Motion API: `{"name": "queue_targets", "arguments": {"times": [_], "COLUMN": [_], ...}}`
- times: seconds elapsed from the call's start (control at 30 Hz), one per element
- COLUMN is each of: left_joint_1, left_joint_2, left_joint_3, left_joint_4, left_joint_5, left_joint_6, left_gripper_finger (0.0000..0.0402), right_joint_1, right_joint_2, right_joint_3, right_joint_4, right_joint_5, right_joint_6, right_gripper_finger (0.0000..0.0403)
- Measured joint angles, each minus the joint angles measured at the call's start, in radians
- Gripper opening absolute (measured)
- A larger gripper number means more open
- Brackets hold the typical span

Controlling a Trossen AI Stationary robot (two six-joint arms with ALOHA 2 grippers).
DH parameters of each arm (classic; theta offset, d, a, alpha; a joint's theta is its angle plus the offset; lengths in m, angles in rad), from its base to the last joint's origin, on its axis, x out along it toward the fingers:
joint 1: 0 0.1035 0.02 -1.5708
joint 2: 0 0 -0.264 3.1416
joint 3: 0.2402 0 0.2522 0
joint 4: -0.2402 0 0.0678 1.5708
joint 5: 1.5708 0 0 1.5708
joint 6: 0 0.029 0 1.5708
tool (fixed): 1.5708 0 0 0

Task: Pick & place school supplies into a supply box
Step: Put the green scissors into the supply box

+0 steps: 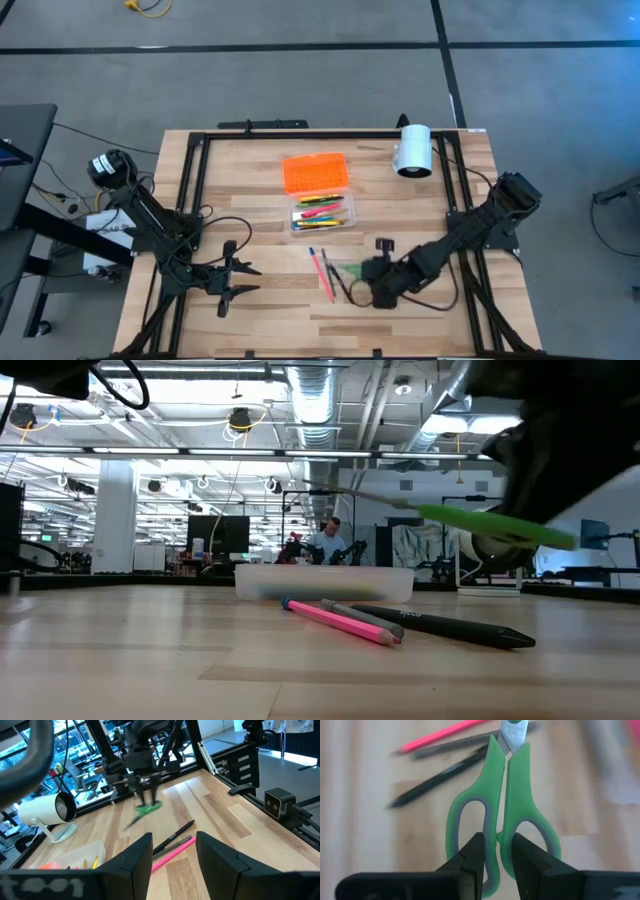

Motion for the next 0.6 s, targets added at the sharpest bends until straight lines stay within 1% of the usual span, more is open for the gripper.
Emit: {"name": "queue_targets", "arguments": {"times": [0.07,0.27,0.47,0.6], "left_joint_1": [0.0,0.0,0.0,0.0], "left_joint_2": [0.0,0.0,0.0,0.0], "left_joint_3": [0.0,0.0,0.0,0.0], "left_joint_4": [0.0,0.0,-0.008,-0.009], "left_joint_5": [0.0,0.0,0.0,0.0], "left_joint_6": [0.0,0.0,0.0,0.0], "left_gripper_finger": [0.0144,0.0144,0.0144,0.0144], "right_joint_1": [-0.043,-0.193,-0.312,-0.395], "right_joint_2": [0.0,0.0,0.0,0.0], "right_joint_3": [0.005,0.005,0.005,0.005], "right_joint_4": [-0.01,0.005,0.137,0.226], "right_joint_5": [0.022,0.02,0.015,0.014], "right_joint_6": [-0.009,-0.092,-0.264,-0.336], "right_gripper_finger": [0.0064,0.0064,0.0064,0.0064]}}
